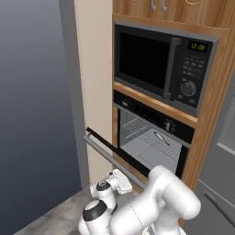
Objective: Place the fish on the rack of the oven, and slide the rack back inside. Close the oven door.
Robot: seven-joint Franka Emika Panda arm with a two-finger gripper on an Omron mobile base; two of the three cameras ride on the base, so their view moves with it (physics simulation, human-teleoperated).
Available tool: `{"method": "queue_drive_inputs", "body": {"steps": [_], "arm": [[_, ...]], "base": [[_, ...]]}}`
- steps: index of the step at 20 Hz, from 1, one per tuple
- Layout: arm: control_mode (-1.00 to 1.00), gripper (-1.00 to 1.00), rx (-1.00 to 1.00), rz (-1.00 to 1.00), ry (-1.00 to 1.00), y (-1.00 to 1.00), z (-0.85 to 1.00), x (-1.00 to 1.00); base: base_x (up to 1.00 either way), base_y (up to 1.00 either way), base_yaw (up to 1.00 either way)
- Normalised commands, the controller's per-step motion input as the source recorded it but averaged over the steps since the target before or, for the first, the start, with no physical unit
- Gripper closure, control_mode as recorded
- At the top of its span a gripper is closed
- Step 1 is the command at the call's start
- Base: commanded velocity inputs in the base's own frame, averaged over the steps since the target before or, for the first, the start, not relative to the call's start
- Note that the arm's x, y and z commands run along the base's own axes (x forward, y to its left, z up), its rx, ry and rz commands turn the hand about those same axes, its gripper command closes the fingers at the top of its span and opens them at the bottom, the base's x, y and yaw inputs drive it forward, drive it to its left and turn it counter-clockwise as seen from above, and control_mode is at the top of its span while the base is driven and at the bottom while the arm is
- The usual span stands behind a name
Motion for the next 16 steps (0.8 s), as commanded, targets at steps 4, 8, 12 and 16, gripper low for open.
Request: {"method": "queue_drive_inputs", "body": {"steps": [4, 8, 12, 16], "arm": [[-1.0, -1.0, -0.19, -0.2, -0.12, -0.75, 0.41, 1.0], [-1.0, -1.0, -0.12, -0.18, -0.13, -0.92, 0.26, 1.0], [-1.0, -1.0, -0.02, -0.14, -0.16, -1.0, 0.04, 1.0], [-1.0, -1.0, 0.0, -0.11, -0.16, -1.0, 0.0, 1.0]], "base": [[0.0, 0.0, 0.0], [0.0, 0.0, 0.0], [0.0, 0.0, 0.0], [0.0, 0.0, 0.0]]}}
